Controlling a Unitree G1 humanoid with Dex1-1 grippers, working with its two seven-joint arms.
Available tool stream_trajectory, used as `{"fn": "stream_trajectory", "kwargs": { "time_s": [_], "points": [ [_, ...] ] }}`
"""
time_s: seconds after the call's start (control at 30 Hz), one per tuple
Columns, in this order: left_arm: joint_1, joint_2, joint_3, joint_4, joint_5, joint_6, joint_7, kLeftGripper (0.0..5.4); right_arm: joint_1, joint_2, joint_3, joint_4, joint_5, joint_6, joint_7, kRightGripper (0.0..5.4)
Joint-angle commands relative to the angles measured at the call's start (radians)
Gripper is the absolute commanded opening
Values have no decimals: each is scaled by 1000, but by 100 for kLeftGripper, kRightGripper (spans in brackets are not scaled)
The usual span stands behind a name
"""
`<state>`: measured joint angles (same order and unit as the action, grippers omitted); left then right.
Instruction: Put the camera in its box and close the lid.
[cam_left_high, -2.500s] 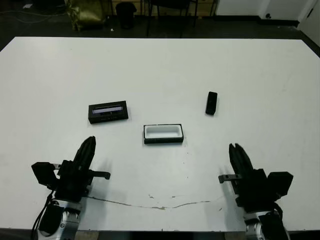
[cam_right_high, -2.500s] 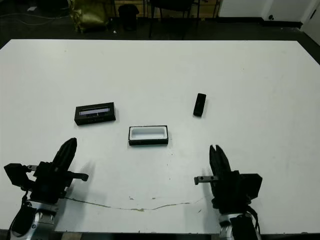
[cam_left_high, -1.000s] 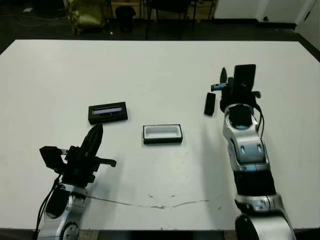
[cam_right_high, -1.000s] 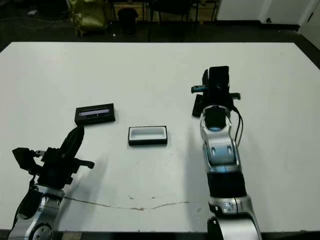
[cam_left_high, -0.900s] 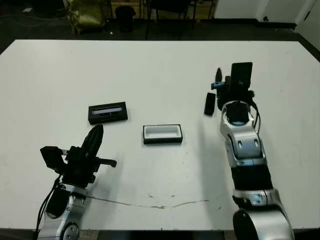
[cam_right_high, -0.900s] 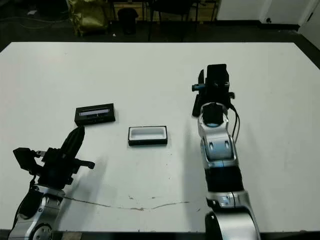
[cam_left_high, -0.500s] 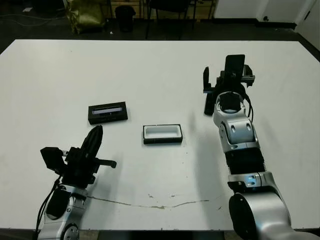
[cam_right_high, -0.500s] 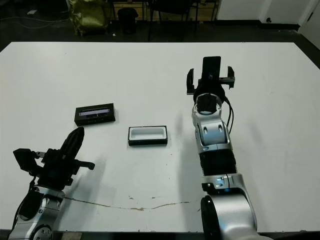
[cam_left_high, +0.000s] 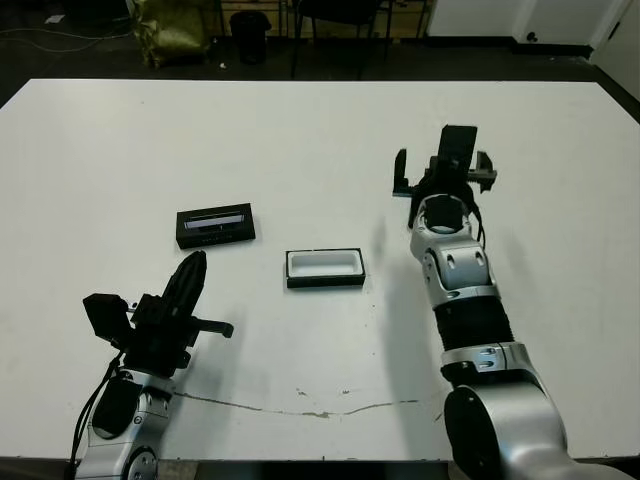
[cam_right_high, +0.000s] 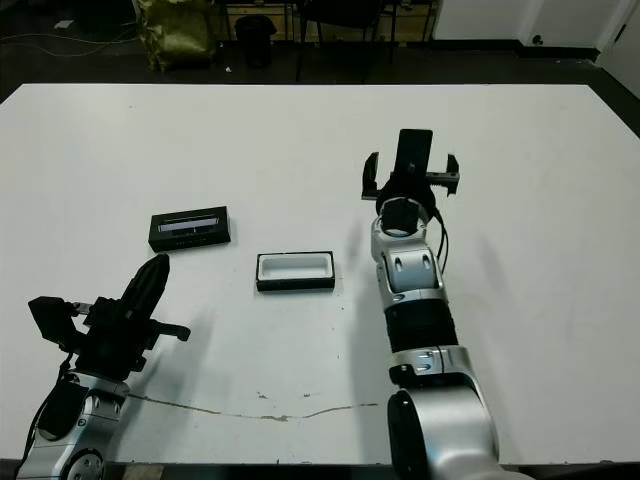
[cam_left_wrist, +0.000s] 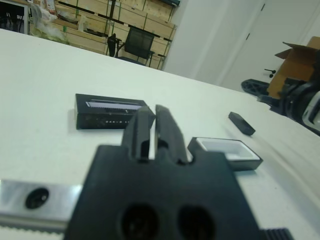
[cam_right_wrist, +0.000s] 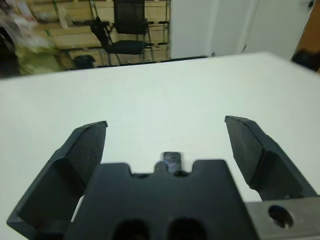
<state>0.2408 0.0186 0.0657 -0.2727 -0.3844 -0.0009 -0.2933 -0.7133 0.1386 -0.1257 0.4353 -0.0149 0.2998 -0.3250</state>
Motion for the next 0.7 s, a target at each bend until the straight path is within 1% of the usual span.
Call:
{"fn": "stream_trajectory", "kwargs": {
  "time_s": [0.03,0.1,0.17,0.33,0.4,0.7],
  "points": [
    [14,12,1,8,6,11,1,0,26,12,-16,39,22,-31,-6,539],
    [13,11,2,20,9,-9,-8,0,25,12,-14,56,21,-38,-8,539],
    [11,11,2,29,10,-20,-14,0,17,11,-16,73,19,-29,-16,539],
    [15,12,0,22,1,-5,-14,0,10,19,-23,95,25,-17,-37,539],
    [17,15,-2,23,11,-11,-13,0,13,21,-27,98,29,-11,-39,539],
    [33,15,-10,0,18,6,3,0,9,5,-24,153,19,-15,-57,539]
  ]
}}
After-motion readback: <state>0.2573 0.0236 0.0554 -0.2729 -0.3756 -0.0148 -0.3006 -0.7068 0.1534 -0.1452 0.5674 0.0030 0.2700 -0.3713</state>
